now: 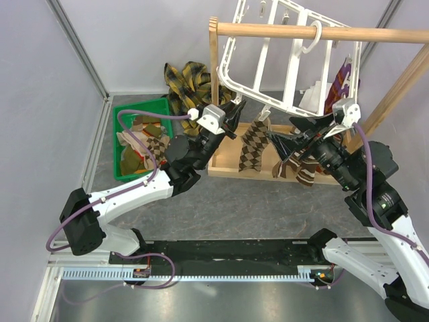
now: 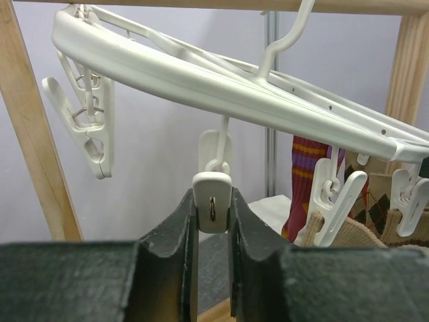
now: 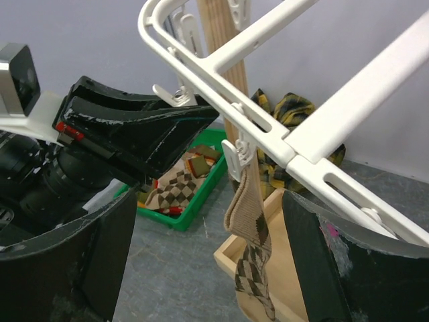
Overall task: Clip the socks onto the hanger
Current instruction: Open the clamp at the hanger.
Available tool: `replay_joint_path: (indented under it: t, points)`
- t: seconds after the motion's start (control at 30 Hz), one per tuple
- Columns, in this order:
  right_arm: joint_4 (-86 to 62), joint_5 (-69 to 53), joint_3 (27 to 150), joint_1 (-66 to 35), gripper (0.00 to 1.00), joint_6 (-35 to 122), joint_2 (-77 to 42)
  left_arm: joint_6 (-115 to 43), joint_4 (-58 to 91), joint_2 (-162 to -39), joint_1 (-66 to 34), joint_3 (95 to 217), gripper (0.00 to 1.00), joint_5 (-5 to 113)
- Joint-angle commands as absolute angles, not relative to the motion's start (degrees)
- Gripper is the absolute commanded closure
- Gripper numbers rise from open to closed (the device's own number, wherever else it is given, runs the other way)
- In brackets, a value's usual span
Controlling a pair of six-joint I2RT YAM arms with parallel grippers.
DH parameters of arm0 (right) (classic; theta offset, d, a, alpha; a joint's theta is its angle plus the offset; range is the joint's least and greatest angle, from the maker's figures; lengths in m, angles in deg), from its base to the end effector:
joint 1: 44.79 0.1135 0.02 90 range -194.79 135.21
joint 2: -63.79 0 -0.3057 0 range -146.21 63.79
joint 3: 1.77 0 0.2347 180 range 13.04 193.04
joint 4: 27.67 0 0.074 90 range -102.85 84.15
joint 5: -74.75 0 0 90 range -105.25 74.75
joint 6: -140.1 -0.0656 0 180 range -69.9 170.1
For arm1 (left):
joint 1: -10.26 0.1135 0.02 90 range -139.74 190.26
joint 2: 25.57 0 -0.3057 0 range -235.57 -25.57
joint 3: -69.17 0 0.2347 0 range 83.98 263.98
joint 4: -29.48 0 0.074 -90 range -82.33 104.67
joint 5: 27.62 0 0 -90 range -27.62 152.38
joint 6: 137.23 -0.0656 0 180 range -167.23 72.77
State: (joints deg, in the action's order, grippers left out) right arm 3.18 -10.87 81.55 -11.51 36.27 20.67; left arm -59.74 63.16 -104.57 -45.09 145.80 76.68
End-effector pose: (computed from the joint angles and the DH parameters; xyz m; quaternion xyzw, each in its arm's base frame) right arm 0.0923 0.0666 0.4966 -0.1379 0.6324 0.3271 0.6885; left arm 0.1917 -0.2489 0.4754 0.1814 0.4640 -0.2591 0.8274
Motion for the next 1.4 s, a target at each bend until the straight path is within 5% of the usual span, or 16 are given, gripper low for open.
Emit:
replay_joint_path:
  t: [0.0,0.07,0.67,0.9,1.37]
  points:
    - [3.49,-3.92,85.81,-11.48,0.05,38.41,18.88,-59.80,65.73,-103.96,-45.02,145.16,0.89,75.12]
    - [4.72,-1.90,87.30,-11.39,0.05,38.50,17.56,-59.27,64.07,-103.96,-45.11,145.07,0.98,74.68]
    - [12.99,-8.04,94.25,-11.48,0.13,40.34,9.30,-51.09,53.07,-111.34,-48.88,149.63,0.98,70.81]
    - [14.92,-12.17,94.61,-11.39,0.28,39.73,7.54,-51.09,51.93,-109.85,-49.68,149.02,0.98,71.60]
    - [17.56,-13.75,91.27,-11.39,0.42,35.07,9.21,-49.07,47.89,-108.71,-50.12,149.20,0.98,71.52]
